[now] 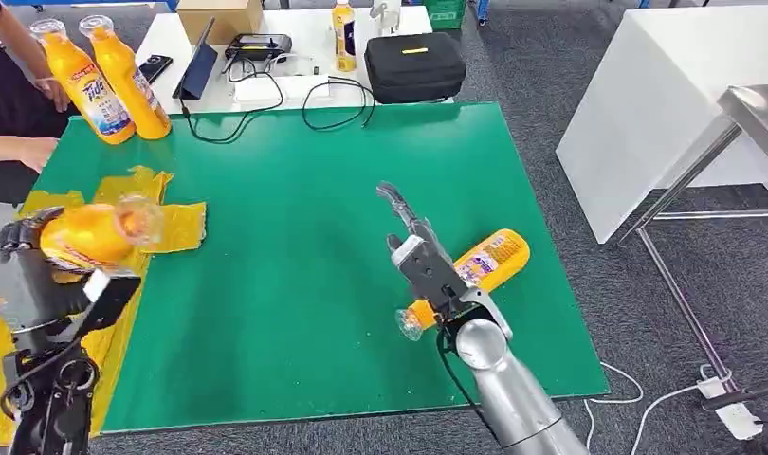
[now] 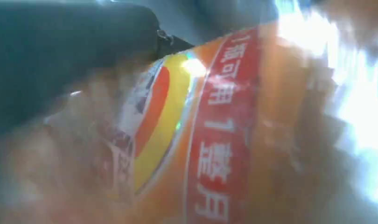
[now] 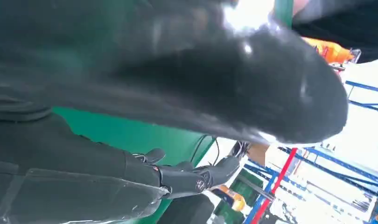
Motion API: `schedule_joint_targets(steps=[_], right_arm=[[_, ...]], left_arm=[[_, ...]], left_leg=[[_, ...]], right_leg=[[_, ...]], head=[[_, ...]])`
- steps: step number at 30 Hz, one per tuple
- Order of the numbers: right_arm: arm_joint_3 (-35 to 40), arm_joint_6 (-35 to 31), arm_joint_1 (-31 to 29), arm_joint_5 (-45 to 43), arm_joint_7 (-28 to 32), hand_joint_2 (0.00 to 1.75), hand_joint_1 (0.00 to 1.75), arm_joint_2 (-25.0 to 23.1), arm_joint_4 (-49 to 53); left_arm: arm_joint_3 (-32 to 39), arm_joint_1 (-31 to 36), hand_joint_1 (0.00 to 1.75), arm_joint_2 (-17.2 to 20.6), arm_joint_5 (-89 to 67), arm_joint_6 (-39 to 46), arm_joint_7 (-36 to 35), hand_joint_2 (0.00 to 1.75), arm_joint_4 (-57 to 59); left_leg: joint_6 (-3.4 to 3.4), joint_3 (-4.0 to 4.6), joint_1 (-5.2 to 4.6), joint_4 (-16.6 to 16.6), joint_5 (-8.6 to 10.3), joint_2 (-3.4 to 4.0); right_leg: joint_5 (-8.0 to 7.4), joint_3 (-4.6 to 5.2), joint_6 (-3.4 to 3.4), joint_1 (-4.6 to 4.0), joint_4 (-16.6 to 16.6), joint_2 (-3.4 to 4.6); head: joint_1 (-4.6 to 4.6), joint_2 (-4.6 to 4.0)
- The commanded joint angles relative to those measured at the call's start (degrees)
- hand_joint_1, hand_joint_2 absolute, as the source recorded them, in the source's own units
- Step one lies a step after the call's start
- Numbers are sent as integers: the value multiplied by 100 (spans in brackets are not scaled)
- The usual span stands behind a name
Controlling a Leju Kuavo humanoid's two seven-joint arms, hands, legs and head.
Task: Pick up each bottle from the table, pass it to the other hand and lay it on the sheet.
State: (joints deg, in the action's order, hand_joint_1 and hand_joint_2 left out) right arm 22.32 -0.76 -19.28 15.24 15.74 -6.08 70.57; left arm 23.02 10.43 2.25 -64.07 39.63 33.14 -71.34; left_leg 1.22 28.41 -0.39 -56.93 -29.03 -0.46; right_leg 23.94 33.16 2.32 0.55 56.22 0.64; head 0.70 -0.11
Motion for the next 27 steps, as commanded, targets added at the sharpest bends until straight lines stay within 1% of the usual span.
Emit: schedule_joint_targets(steps=[1, 2, 3, 4, 5, 7, 10, 11, 12, 13, 15, 16, 17, 18, 21, 23, 24, 25, 26, 27], right_arm=[[164, 22, -165, -251, -2, 0, 0, 495, 56], [187, 25, -201, -257, -3, 0, 0, 503, 38], [187, 25, -201, -257, -3, 0, 0, 503, 38], [187, 25, -201, -257, -3, 0, 0, 503, 38], [232, 33, -328, -311, -32, 0, 0, 487, -41], [296, 27, -411, -381, -37, 0, 0, 515, -110], [331, 34, -466, -407, -39, 0, 0, 519, -162], [313, 36, -461, -422, -52, 0, 0, 511, -167], [327, 38, -464, -422, -52, 0, 0, 510, -174], [336, 45, -464, -433, -46, 0, 0, 497, -190], [359, 51, -472, -437, -40, 0, 0, 465, -208], [378, 51, -482, -435, -42, 0, 0, 443, -220], [393, 51, -484, -434, -44, 0, 0, 430, -223], [409, 52, -482, -434, -44, 0, 0, 420, -224], [409, 52, -482, -434, -44, 0, 0, 420, -224], [418, 53, -477, -434, -44, 0, 0, 418, -222], [418, 53, -477, -434, -44, 0, 0, 418, -222], [445, 55, -460, -432, -43, 0, 0, 429, -212], [451, 56, -437, -434, -38, 0, 0, 432, -203], [459, 58, -404, -435, -33, 0, 0, 438, -189]], left_arm=[[614, 379, 175, 164, -1396, 37, -345, 175, 1102], [600, 402, 175, 221, -1592, 37, -478, 175, 1199], [600, 402, 175, 221, -1592, 37, -478, 175, 1199], [600, 402, 175, 221, -1592, 37, -478, 175, 1199], [484, 517, 175, 342, -1837, 37, -693, 175, 1513], [223, 516, 175, 501, -2129, 37, -1095, 175, 1736], [46, 601, 175, 653, -2338, 37, -1384, 175, 2190], [-33, 677, 175, 808, -2449, -253, -1520, 175, 2175], [-122, 664, 175, 771, -2487, 37, -1608, 175, 2486], [-235, 845, 175, 866, -2423, 37, -1619, 175, 2961], [-341, 943, 175, 925, -2432, 37, -1715, 175, 3218], [-390, 976, 175, 943, -2440, 37, -1748, 175, 3311], [-416, 1001, 175, 956, -2423, 37, -1776, 175, 3375], [-428, 1001, 175, 958, -2431, 37, -1838, 175, 3362], [-428, 1001, 175, 958, -2431, 37, -1838, 175, 3362], [-443, 988, 175, 951, -2451, 37, -1874, 175, 3329], [-443, 988, 143, 951, -2451, 37, -1874, 175, 3329], [-582, 996, 3, 988, -2347, 37, -1879, 175, 3428], [-608, 969, 0, 988, -2376, 37, -1902, 175, 3391], [-696, 994, 0, 1014, -2511, 37, -2083, 0, 3574]], left_leg=[[-10, -21, 5, 13, 1, 6], [-8, -15, 2, 9, 1, 7], [-12, -26, 5, 15, 1, 8], [-9, -17, 4, 9, 1, 2], [-13, -25, 8, 13, 2, -3], [-7, -9, 5, 4, 2, 1], [-11, -18, 9, 9, 3, 1], [-14, -22, 11, 13, 5, 2], [-10, -14, 8, 7, 3, 3], [-12, -21, 10, 11, 4, 1], [-12, -19, 10, 11, 6, -12], [-9, -10, 7, 6, 4, -10], [-14, -21, 12, 11, 4, -9], [-7, -9, 7, 6, 3, -4], [-12, -18, 12, 9, 1, 2], [-6, -4, 8, 2, 1, -1], [-10, -14, 10, 6, 0, -2], [-14, -25, 15, 12, 0, -1], [-8, -9, 10, 4, 1, -2], [-7, -5, 9, 3, 1, -2]], right_leg=[[1, -19, -7, -5, -10, -5], [1, -12, -5, -2, -4, -6], [2, -22, -9, -5, -9, -9], [2, -14, -6, -5, -4, -9], [2, -25, -8, -9, -9, -13], [0, -6, -4, -7, 3, -6], [0, -17, -8, -10, -3, -9], [-2, -22, -9, -12, -7, -9], [-1, -13, -6, -10, -2, -8], [1, -21, -8, -11, -5, -13], [1, -21, -8, -12, -6, -22], [2, -11, -6, -9, 0, -16], [1, -23, -9, -14, -6, -19], [0, -9, -4, -9, 1, -9], [1, -19, -7, -13, -4, -9], [1, -5, -3, -9, 4, -6], [3, -15, -6, -12, 0, -10], [3, -27, -9, -16, -7, -12], [2, -11, -5, -12, 0, -9], [1, -7, -4, -10, 2, -8]], head=[[0, 0], [0, 0], [2, 0], [0, 2], [0, 2], [0, 0], [0, 0], [-2, 0], [0, 0], [0, 0], [0, 0], [0, 2], [0, 0], [0, 0], [0, 0], [-2, 2], [0, 0], [0, 0], [-2, 0], [-2, 2]])
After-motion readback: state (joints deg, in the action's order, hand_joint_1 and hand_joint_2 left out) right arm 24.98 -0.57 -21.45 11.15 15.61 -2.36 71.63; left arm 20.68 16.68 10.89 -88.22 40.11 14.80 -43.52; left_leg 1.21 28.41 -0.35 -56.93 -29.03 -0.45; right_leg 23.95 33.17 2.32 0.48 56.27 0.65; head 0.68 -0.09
